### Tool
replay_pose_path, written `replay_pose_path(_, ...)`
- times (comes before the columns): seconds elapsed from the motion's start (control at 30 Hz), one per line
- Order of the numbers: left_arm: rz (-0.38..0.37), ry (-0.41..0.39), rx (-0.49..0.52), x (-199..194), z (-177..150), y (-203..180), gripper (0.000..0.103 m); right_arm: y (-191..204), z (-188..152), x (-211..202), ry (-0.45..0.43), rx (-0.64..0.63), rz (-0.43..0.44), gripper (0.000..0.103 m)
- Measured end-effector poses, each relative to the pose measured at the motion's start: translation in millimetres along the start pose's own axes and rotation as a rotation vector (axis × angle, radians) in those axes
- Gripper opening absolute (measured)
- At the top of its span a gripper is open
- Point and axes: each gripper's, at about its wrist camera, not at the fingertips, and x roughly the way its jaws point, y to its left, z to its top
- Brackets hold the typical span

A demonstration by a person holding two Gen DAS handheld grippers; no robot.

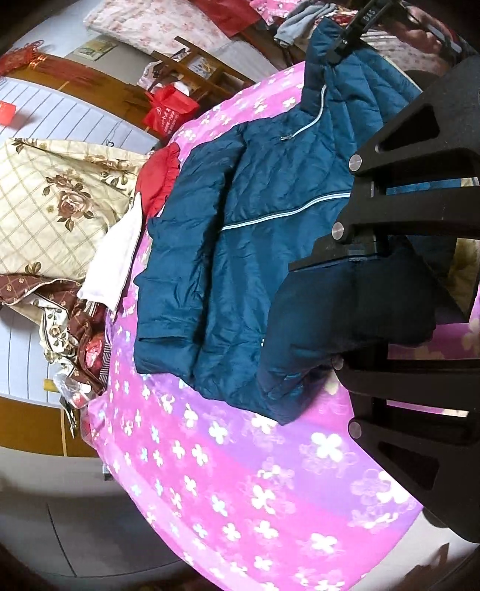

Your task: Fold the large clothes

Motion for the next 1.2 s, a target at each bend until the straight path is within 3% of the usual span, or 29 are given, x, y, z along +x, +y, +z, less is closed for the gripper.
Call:
replay_pose_path(0.43, 0.013, -0.006, 0.005, 16.3, 28.6, -0.8, 0.023, 2.8, 23.8, 10.7, -0.011, -0.014, -0.029, 0.024)
replay_pose_path(0.93, -0.014, -0.015, -0.040, 22.2, 34.0, 11.7, 0.023, 15.2, 46.4, 27.8, -0.018, -0.010, -0.071, 0.024)
replay_pose_path(1.2, -0.045, -0.028, -0.066, 23.4, 63.3, 15.8, 0.023, 14.9, 74.0, 29.6, -0.045, -0.003, -0.092, 0.024)
